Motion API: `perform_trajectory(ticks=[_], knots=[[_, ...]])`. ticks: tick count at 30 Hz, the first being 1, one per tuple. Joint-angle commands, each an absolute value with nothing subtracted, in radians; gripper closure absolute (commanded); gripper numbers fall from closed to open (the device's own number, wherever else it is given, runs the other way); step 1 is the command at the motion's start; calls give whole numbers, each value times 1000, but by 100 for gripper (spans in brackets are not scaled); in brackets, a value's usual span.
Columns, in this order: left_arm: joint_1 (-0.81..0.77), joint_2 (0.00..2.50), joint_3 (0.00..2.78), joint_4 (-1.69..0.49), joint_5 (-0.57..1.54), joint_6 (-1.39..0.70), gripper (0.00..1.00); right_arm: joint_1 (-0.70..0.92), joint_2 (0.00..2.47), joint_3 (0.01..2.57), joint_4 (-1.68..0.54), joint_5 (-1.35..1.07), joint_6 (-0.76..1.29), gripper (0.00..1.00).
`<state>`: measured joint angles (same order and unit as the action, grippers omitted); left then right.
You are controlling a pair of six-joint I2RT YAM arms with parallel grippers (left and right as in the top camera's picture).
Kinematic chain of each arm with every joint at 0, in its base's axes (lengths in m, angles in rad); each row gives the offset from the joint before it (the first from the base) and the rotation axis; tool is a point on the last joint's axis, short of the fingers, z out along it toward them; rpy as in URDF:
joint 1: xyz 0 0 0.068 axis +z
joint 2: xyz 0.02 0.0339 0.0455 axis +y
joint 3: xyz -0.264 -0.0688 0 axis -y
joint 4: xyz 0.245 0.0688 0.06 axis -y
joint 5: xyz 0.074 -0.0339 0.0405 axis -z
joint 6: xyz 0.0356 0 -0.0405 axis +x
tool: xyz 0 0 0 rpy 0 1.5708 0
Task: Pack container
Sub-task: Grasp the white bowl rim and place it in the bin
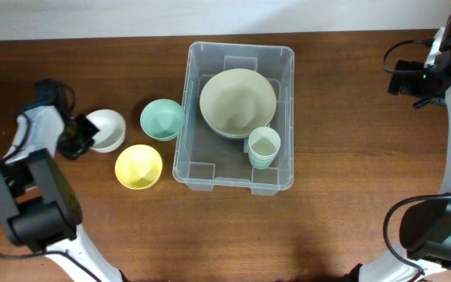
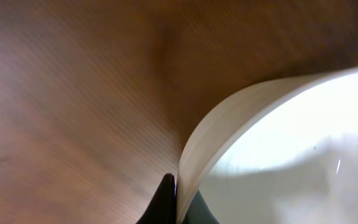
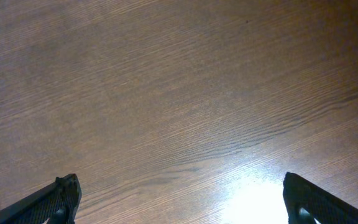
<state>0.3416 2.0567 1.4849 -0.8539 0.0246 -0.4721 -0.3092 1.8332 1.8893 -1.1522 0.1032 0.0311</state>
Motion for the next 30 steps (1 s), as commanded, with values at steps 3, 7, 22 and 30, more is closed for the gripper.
perform_trajectory(ticks=[3,7,22,30], knots=[[368,1834,1524,-873,111,-345,99,-315,1820,1904,-1152,97,41,1],[324,1688,1524,-872,266,-285,99,-315,1820,1904,-1152,97,41,1],[-213,1557,1520,-1014,197,-230,99,-315,1820,1904,-1152,97,41,1],[-391,1624,1519,-1085,113,-231,99,-315,1820,1904,-1152,97,41,1]])
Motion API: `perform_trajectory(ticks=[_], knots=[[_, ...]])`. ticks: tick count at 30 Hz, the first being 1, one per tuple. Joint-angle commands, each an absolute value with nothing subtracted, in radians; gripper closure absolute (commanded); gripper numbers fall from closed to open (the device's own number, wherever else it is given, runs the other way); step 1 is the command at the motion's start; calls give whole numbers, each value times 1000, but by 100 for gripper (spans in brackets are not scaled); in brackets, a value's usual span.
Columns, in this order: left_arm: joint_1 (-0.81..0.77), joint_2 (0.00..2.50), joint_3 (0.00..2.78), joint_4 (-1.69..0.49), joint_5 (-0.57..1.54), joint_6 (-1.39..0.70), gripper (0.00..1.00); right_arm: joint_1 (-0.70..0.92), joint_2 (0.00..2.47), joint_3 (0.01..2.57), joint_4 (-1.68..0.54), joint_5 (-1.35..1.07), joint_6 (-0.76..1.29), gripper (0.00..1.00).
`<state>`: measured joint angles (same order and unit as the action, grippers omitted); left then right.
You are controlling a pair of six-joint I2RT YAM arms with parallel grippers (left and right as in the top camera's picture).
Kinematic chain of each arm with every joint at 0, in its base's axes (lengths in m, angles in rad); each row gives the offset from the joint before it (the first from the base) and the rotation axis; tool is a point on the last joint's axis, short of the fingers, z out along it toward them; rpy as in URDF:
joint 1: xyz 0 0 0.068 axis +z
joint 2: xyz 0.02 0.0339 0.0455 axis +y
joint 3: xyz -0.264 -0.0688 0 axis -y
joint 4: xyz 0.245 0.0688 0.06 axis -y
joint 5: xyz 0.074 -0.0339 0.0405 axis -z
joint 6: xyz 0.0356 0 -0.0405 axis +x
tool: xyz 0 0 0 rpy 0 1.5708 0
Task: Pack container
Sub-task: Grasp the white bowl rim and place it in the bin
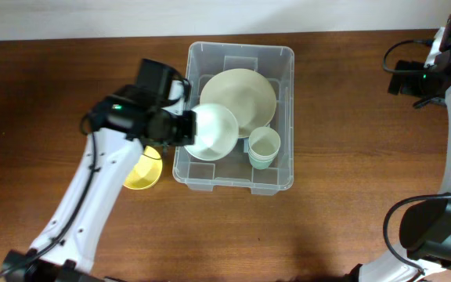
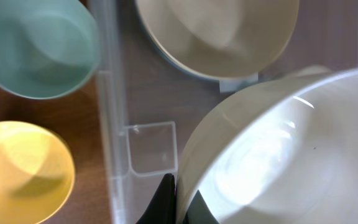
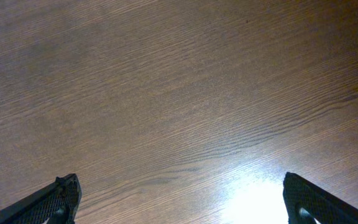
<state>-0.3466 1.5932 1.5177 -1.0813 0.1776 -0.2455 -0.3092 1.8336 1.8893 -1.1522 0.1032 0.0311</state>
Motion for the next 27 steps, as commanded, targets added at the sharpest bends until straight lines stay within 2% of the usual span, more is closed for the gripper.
perform_trajectory(ticks=[1,6,19,21,24,27], knots=[[-408,1636,1519,-1085,92,-235,99,-315,1820,1904,-1153,97,41,1],[-457,1714,1519,-1095,44,-254,99,-315,1820,1904,-1152,97,41,1],[-457,1784,1519,-1096,36,-260,99,-315,1820,1904,-1153,97,41,1],[-457,1784,1519,-1095,36,-260,91,-315,1820,1904,-1152,97,41,1],[-455,1783,1525,-1093,29,-260,74,-315,1820,1904,-1153,97,41,1],[-433,1779,1555,-1093,29,-260,67,-315,1820,1904,-1152,97,41,1]])
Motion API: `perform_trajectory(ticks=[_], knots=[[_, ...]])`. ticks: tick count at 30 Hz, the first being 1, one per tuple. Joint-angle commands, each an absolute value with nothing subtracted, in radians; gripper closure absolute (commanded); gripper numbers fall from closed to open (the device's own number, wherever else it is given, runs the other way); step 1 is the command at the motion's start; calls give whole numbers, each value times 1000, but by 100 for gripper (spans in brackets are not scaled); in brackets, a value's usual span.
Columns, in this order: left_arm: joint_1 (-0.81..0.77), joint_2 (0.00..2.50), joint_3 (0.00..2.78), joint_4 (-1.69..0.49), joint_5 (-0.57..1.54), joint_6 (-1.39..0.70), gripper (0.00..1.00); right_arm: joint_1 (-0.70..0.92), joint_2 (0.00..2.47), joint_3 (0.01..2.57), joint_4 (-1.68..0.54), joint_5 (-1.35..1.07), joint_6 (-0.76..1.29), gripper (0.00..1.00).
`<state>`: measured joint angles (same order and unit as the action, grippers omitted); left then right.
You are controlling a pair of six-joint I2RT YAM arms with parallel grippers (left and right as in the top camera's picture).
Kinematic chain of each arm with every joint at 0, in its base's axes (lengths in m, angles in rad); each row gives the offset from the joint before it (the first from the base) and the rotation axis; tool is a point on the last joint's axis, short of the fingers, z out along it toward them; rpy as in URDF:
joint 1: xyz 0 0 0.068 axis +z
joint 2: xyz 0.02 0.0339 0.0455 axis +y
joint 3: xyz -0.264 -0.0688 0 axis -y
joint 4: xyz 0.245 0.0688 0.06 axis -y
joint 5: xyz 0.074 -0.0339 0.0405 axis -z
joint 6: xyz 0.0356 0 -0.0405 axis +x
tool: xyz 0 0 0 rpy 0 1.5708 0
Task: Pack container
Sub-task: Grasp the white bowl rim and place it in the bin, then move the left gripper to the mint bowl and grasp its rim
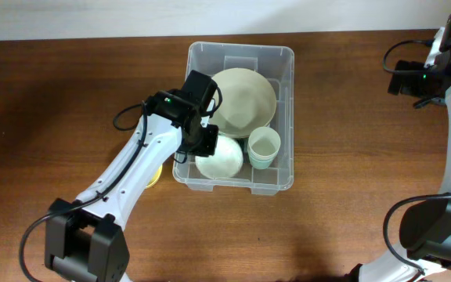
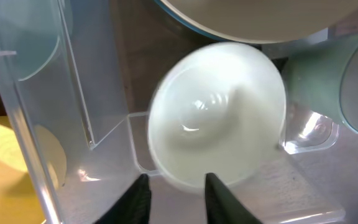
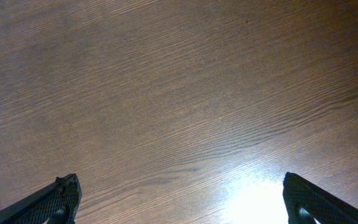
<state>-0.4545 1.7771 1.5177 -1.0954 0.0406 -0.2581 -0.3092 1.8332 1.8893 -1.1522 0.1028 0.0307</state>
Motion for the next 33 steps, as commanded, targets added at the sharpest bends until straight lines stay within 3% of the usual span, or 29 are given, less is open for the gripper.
perform_trajectory(ticks=[1,9,12,16,23,33], knots=[[-423,1776,1568,-1093,29,-260,67,-315,1820,1904,-1152,97,41,1],[-245,1738,1716,-1093,28,-240,67,-315,1820,1904,-1152,97,41,1],[-174,1739,1727,-1082,29,-241,35,-315,1820,1904,-1152,97,41,1],[-106,1741,1718,-1062,29,-240,20,-315,1820,1904,-1153,97,41,1],[-45,1774,1684,-990,29,-241,16,-315,1820,1904,-1153,97,41,1],[-43,1987,1681,-962,29,-242,18,-315,1820,1904,-1152,97,41,1]])
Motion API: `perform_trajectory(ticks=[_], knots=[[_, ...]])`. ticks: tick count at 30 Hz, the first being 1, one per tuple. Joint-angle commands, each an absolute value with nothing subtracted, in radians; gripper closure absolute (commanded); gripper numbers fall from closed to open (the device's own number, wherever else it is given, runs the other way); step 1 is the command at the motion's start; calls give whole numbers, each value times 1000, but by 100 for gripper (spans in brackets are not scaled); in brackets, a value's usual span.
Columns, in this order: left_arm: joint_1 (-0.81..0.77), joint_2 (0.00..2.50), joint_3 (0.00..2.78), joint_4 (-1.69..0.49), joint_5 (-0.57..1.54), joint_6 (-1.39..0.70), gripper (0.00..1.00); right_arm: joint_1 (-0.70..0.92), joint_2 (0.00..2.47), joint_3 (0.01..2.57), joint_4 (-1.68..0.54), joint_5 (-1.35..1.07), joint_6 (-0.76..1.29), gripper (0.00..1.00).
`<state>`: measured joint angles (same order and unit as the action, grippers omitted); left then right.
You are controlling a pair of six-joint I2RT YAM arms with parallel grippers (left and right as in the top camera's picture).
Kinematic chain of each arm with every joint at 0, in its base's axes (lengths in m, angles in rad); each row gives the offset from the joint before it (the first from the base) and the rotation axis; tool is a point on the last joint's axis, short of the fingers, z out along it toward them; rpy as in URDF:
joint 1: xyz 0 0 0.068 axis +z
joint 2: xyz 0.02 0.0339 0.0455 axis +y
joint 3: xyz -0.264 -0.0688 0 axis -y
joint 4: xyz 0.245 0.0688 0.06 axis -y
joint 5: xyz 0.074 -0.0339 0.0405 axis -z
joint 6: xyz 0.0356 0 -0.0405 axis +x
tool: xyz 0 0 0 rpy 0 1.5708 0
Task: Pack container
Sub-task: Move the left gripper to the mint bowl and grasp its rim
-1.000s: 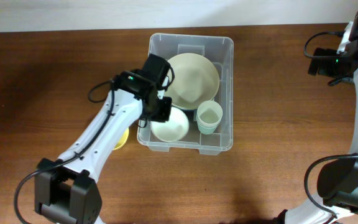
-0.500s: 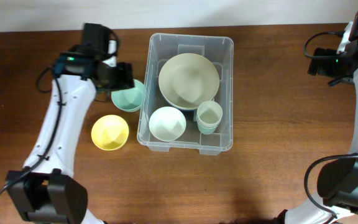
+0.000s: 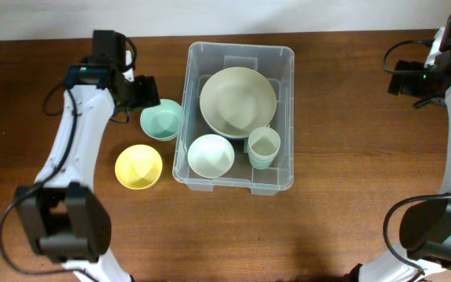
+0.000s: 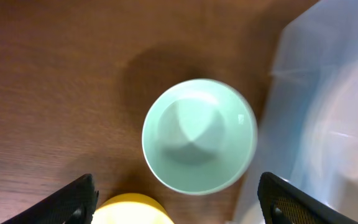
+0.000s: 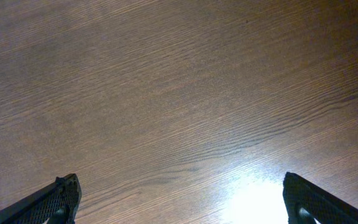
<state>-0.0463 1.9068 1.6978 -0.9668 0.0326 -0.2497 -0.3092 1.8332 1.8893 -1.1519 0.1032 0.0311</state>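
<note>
The clear plastic container (image 3: 286, 63) holds a large beige bowl (image 3: 237, 102), a white bowl (image 3: 211, 155) and pale green cups (image 3: 264, 147). A teal bowl (image 3: 161, 120) (image 4: 199, 135) and a yellow bowl (image 3: 138, 167) (image 4: 132, 209) stand on the table left of the container. My left gripper (image 3: 139, 92) (image 4: 179, 199) hangs open above the teal bowl, holding nothing. My right gripper (image 3: 413, 78) (image 5: 179, 199) is open at the far right over bare wood.
The wooden table (image 3: 351, 180) stretches right of the container. The container's left wall (image 4: 284, 124) lies close beside the teal bowl. The white back edge (image 3: 53, 16) runs along the top.
My left gripper has left the container, where the white bowl now sits alone. It is now wide open over the teal bowl. The right arm has not moved.
My left gripper was shut on the white bowl's rim at the table's left. Then it held the bowl over the container's left edge. Then it was open over the bowl lying in the container's front left. Now it hangs over the teal bowl.
</note>
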Motion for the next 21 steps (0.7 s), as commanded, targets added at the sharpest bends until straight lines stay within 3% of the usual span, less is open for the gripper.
perform_trajectory(ticks=[1,12,16,19,21], knots=[[-43,2008,1681,-960,29,-242,19,-315,1820,1904,-1153,97,41,1],[-43,2198,1681,-919,29,-257,21,-315,1820,1904,-1153,97,41,1],[-43,2207,1681,-913,28,-256,42,-315,1820,1904,-1152,97,41,1],[-41,2204,1682,-899,29,-256,63,-315,1820,1904,-1152,97,41,1],[-36,2204,1682,-893,29,-256,87,-315,1820,1904,-1152,97,41,1]])
